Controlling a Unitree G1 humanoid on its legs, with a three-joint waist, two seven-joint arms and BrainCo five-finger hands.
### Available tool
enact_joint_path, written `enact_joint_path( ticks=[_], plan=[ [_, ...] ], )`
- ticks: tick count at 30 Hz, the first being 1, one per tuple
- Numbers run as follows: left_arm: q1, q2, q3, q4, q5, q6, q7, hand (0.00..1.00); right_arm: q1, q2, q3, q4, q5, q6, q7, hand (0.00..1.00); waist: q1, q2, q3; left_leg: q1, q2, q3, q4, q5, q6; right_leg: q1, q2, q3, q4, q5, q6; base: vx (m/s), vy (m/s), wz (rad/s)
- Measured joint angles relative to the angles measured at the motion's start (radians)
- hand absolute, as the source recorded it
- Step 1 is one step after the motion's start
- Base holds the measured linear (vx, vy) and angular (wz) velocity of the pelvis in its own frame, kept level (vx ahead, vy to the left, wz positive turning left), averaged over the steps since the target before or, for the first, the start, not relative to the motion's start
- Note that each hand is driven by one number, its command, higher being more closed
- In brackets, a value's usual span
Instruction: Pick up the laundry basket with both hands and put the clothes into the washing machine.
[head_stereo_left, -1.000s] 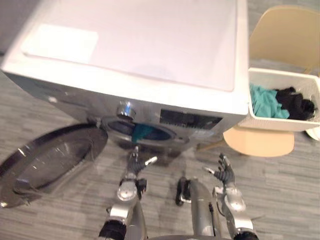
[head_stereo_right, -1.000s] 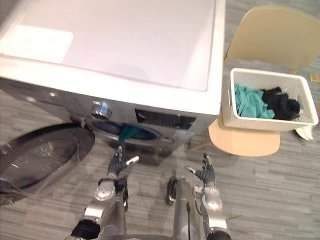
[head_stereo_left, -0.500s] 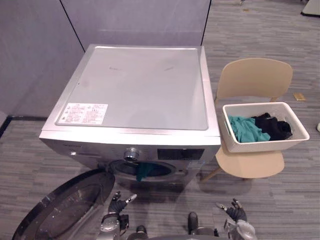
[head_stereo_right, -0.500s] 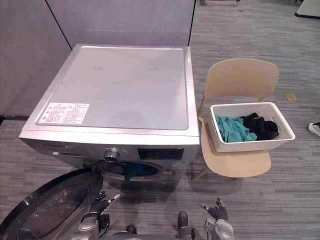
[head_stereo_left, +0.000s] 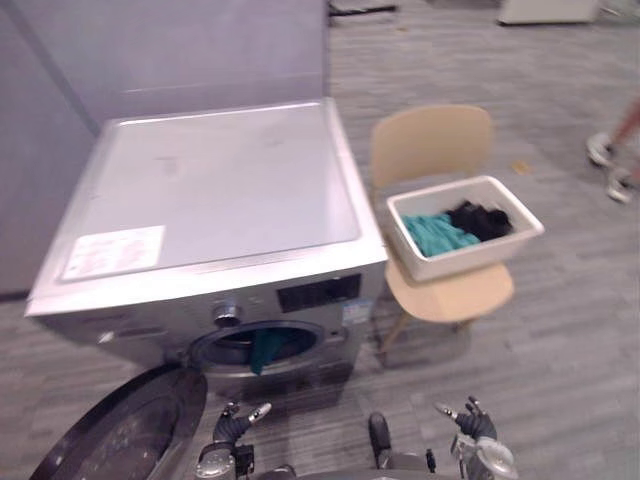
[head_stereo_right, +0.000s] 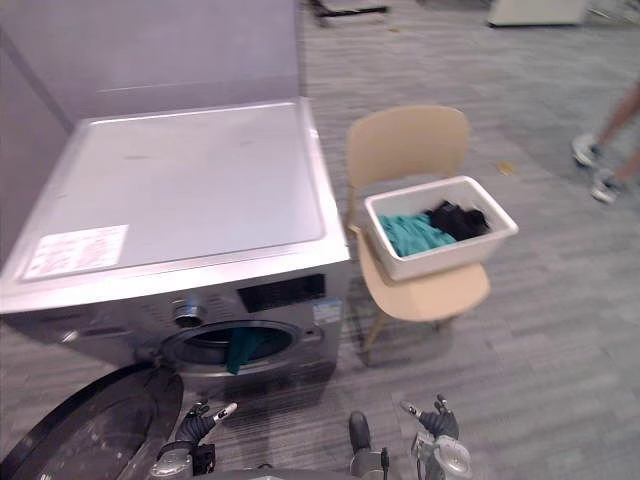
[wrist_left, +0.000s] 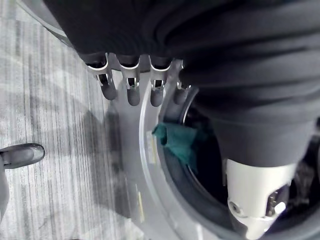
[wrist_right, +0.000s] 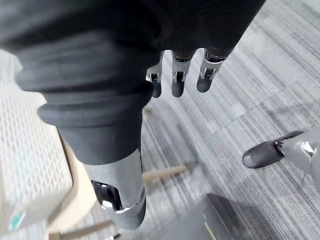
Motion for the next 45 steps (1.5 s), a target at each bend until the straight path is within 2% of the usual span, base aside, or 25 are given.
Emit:
enact_joint_path(
  ticks=[1,3,4,6,7,9,10,11,12,14,15,19,22,23,25,26,27,30,32,35,38,39,40,41,45],
  plan=[
    [-0.006,0.002,-0.008,0.0,0.0,0.0,0.0,0.0,-0.007,0.0,0.0,0.0,0.0,0.0,-0.002,0.0,-0.002,0.018,0.011,0.002,0.019,0.035,0.004,-0.002,0.002,-0.029,-0.005,-0.099,0.036,-0.024,-0.038,0.01,-0.051,-1.75],
    [-0.022,0.01,-0.017,-0.004,0.001,0.001,-0.001,0.0,-0.024,0.001,0.015,0.0,-0.001,0.001,-0.004,0.0,-0.001,0.032,0.036,0.073,0.049,0.164,-0.003,0.004,-0.012,-0.093,-0.067,-0.547,0.299,-0.109,-0.159,0.15,-0.035,-1.77],
    [-0.014,0.012,-0.016,-0.004,0.001,0.001,-0.001,0.0,-0.016,0.001,0.028,0.002,-0.001,0.0,-0.004,0.0,-0.002,0.029,0.034,0.096,0.044,0.191,0.002,-0.002,-0.022,-0.076,-0.082,-0.632,0.33,-0.109,-0.192,0.2,-0.07,-1.93],
    [-0.004,0.008,-0.014,-0.002,0.001,0.005,0.0,0.0,-0.026,-0.011,0.073,0.003,-0.003,-0.002,-0.007,0.0,-0.002,0.037,0.033,0.141,0.063,0.262,0.037,-0.014,-0.041,-0.064,-0.061,-0.75,0.349,-0.125,-0.195,0.19,-0.152,-1.96],
    [-0.001,0.008,-0.013,-0.001,0.001,0.008,0.0,0.0,-0.035,-0.01,0.087,0.0,-0.007,-0.002,-0.015,0.0,-0.002,0.036,0.032,0.17,0.054,0.304,0.028,-0.014,-0.041,-0.063,-0.058,-0.795,0.352,-0.188,-0.187,0.22,-0.184,-2.07],
    [-0.018,0.0,-0.018,-0.001,0.0,0.008,0.0,0.0,-0.036,-0.017,0.088,0.001,-0.01,0.0,-0.019,0.0,-0.006,0.057,0.042,0.225,0.046,0.373,0.01,-0.021,-0.051,-0.083,-0.042,-0.776,0.423,-0.28,-0.126,0.29,-0.166,-1.8],
    [-0.023,-0.018,-0.023,0.005,0.0,0.007,0.0,0.0,-0.026,-0.015,0.09,0.001,-0.009,0.001,-0.019,0.0,-0.008,0.075,0.033,0.232,0.099,0.398,0.063,-0.031,-0.045,-0.093,-0.057,-0.802,0.523,-0.371,-0.117,0.32,-0.159,-0.98],
    [-0.028,-0.019,-0.023,0.005,0.0,0.004,-0.002,0.0,-0.003,-0.015,0.089,0.001,-0.009,0.001,-0.02,0.0,-0.029,0.062,0.031,0.221,0.138,0.382,0.188,-0.06,-0.066,-0.095,-0.09,-0.736,0.628,-0.403,-0.162,0.39,-0.215,-1.14],
    [-0.027,-0.034,-0.012,0.008,-0.002,0.001,0.001,0.0,0.009,-0.019,0.099,0.011,-0.005,0.005,-0.02,0.0,-0.022,0.068,0.035,0.202,0.226,0.344,0.391,-0.075,-0.048,-0.075,-0.029,-0.646,0.619,-0.414,-0.102,0.26,-0.15,-1.02],
    [-0.005,-0.056,-0.005,0.013,-0.01,0.004,0.001,0.0,-0.006,-0.01,0.115,0.011,0.003,0.001,-0.021,0.0,-0.002,0.076,0.035,0.091,0.286,0.162,0.657,-0.108,0.044,-0.021,0.068,-0.565,0.523,-0.381,-0.124,0.35,-0.179,-1.73],
    [0.002,-0.073,-0.006,0.014,-0.01,0.009,0.001,0.0,-0.017,-0.007,0.116,0.011,0.01,-0.001,-0.022,0.0,-0.001,0.069,0.042,0.009,0.243,0.016,0.726,-0.113,0.039,0.036,0.1,-0.508,0.453,-0.354,-0.13,0.38,-0.124,-1.64],
    [0.0,-0.093,-0.015,-0.017,-0.047,0.005,0.002,0.0,-0.024,0.0,0.105,0.035,0.012,-0.002,-0.022,0.0,0.036,0.039,0.067,-0.178,0.065,-0.231,0.648,-0.113,0.039,0.209,0.114,-0.354,0.298,-0.31,-0.098,0.33,0.041,-1.18],
    [-0.002,-0.092,-0.014,-0.037,-0.052,-0.009,0.005,0.0,-0.045,-0.003,0.096,0.037,0.012,-0.002,-0.025,0.0,0.058,0.059,0.083,-0.302,-0.031,-0.353,0.316,-0.068,-0.014,0.293,0.107,-0.281,0.204,-0.297,-0.064,0.29,0.181,-0.72],
    [-0.001,-0.087,-0.014,-0.037,-0.053,-0.009,0.006,0.0,-0.057,-0.003,0.101,0.04,0.012,-0.002,-0.034,0.0,0.078,0.047,0.09,-0.296,-0.063,-0.363,0.222,0.064,0.015,0.32,0.089,-0.243,0.171,-0.297,-0.038,0.23,0.176,-0.61],
    [0.005,-0.081,-0.014,-0.039,-0.055,-0.011,0.007,0.0,-0.068,0.01,0.117,0.038,0.009,-0.003,-0.038,0.0,0.087,0.029,0.078,-0.284,-0.102,-0.355,0.218,0.058,0.088,0.336,0.047,-0.217,0.164,-0.316,0.0,0.43,0.235,-0.31],
    [-0.005,-0.08,-0.015,-0.042,-0.056,-0.011,0.006,0.0,-0.07,0.012,0.117,0.04,0.008,-0.001,-0.038,0.0,0.081,0.027,0.081,-0.279,-0.109,-0.342,0.234,0.03,0.123,0.325,0.031,-0.22,0.209,-0.334,0.029,0.49,0.241,-0.03],
    [-0.003,-0.08,-0.015,-0.042,-0.056,-0.011,0.006,0.0,-0.073,0.017,0.118,0.04,0.006,0.0,-0.037,0.0,0.088,0.021,0.085,-0.264,-0.111,-0.331,0.232,0.019,0.125,0.307,0.022,-0.218,0.266,-0.344,0.045,0.46,0.238,-0.16],
    [0.0,-0.062,-0.037,-0.04,-0.058,-0.008,0.005,0.0,-0.07,0.036,0.117,0.039,-0.016,-0.001,-0.034,0.0,0.098,-0.005,0.098,-0.08,-0.158,-0.341,0.152,-0.028,0.16,0.116,-0.076,-0.27,0.881,-0.318,0.139,0.5,0.249,0.06],
    [0.0,-0.059,-0.058,-0.043,-0.058,-0.008,0.005,0.0,-0.054,0.033,0.118,0.038,-0.041,0.0,-0.025,0.0,0.067,-0.005,0.099,0.018,-0.192,-0.413,0.12,-0.046,0.188,0.047,-0.144,-0.311,1.08,-0.353,0.082,0.51,0.151,0.98],
    [-0.006,-0.061,-0.053,-0.044,-0.059,-0.007,0.007,0.0,-0.058,0.033,0.119,0.028,-0.047,0.0,-0.018,0.0,0.055,0.004,0.103,0.105,-0.188,-0.52,0.069,-0.046,0.187,-0.025,-0.144,-0.374,0.965,-0.407,0.036,0.44,0.016,0.95],
    [-0.031,-0.069,-0.042,-0.044,-0.066,-0.007,0.016,0.0,-0.028,0.031,0.116,-0.031,-0.045,-0.003,-0.018,0.0,0.052,0.009,0.105,0.122,-0.171,-0.665,0.085,-0.055,0.17,-0.111,-0.057,-0.262,0.677,-0.387,0.044,0.54,-0.122,1.34],
    [-0.042,-0.081,-0.042,-0.044,-0.067,-0.007,0.023,0.0,-0.005,0.028,0.115,-0.046,-0.045,-0.006,-0.019,0.0,0.051,0.013,0.106,0.119,-0.161,-0.735,0.112,-0.081,0.125,-0.116,-0.003,-0.141,0.509,-0.302,0.05,0.5,-0.232,1.68],
    [-0.041,-0.083,-0.043,-0.044,-0.067,-0.008,0.023,0.0,0.009,0.03,0.113,-0.05,-0.044,-0.006,-0.02,0.0,0.052,0.005,0.104,0.117,-0.165,-0.769,0.129,-0.098,0.098,-0.097,0.004,-0.079,0.399,-0.233,0.053,0.52,-0.309,1.89],
    [-0.051,-0.103,-0.036,-0.036,-0.068,-0.006,0.024,0.0,0.029,0.023,0.103,-0.044,-0.044,-0.002,-0.02,0.0,0.055,0.038,0.112,0.116,-0.148,-0.843,0.173,-0.144,0.043,-0.051,0.007,-0.086,0.336,-0.09,0.071,0.5,-0.296,1.75],
    [-0.047,-0.155,-0.025,-0.053,-0.068,-0.012,0.02,0.0,0.022,0.024,0.065,-0.108,-0.036,-0.003,-0.04,0.0,0.058,0.036,0.116,0.013,-0.134,-0.863,0.217,-0.126,-0.009,0.054,-0.086,-0.266,0.401,-0.178,0.021,0.4,-0.244,1.79]
  ],
)
